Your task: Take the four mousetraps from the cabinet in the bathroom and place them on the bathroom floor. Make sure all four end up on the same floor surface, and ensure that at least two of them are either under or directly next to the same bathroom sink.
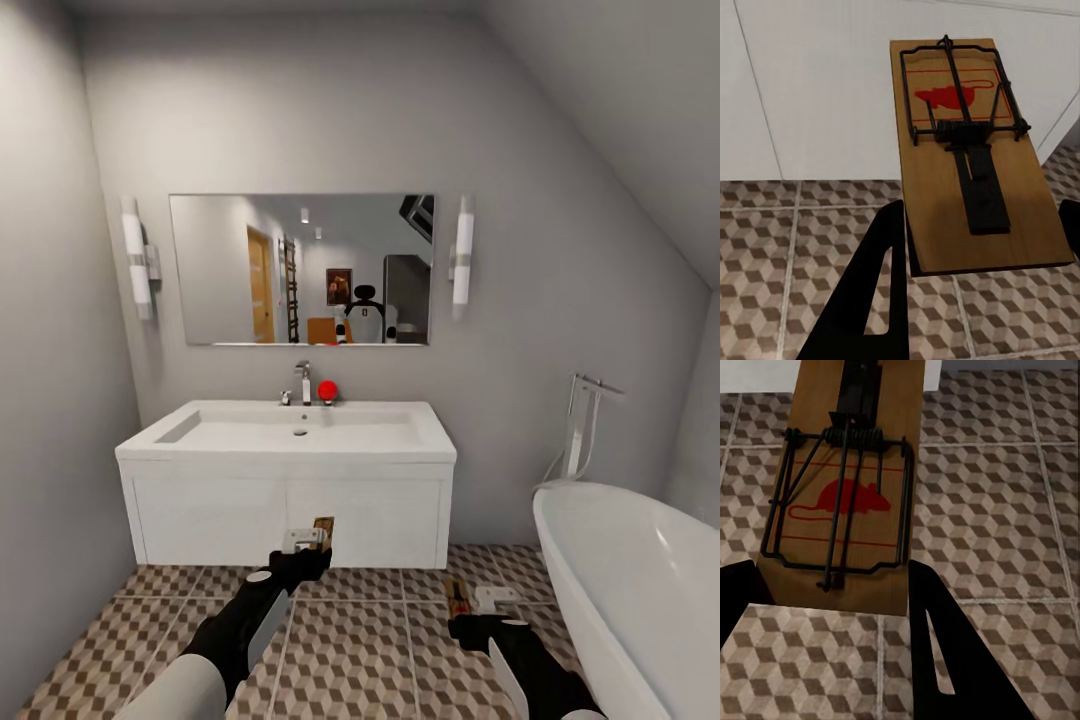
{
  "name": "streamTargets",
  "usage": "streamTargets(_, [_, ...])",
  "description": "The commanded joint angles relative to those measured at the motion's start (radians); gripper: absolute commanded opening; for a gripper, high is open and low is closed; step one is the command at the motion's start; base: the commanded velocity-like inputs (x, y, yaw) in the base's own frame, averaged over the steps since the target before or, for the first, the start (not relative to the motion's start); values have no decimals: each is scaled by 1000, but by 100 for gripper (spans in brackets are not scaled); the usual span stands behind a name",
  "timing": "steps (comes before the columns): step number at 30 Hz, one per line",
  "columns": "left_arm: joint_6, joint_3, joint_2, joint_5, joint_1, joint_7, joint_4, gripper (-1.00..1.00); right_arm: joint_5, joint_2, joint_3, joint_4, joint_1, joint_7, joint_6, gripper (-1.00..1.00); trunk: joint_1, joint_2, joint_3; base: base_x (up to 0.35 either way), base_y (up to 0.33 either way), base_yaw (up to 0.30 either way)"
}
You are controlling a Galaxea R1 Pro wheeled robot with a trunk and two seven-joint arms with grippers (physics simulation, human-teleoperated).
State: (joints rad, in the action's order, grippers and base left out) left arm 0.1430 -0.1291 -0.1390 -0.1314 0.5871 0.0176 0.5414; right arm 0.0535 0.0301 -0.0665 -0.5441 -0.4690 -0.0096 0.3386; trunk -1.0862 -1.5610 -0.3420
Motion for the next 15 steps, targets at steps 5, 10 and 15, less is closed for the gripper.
streamTargets(5, [3,-4,1,-9,0,4,-9,-100,2,1,-6,-2,0,-5,5,-100,-4,-8,-4,0,0,0])
streamTargets(10, [2,-4,2,-9,0,4,-15,-100,2,1,-6,-2,0,-6,4,-100,-4,-8,-4,0,0,0])
streamTargets(15, [1,-4,3,-17,0,5,-20,-100,2,-1,-6,-2,0,-6,4,-100,-4,-8,-4,0,0,0])
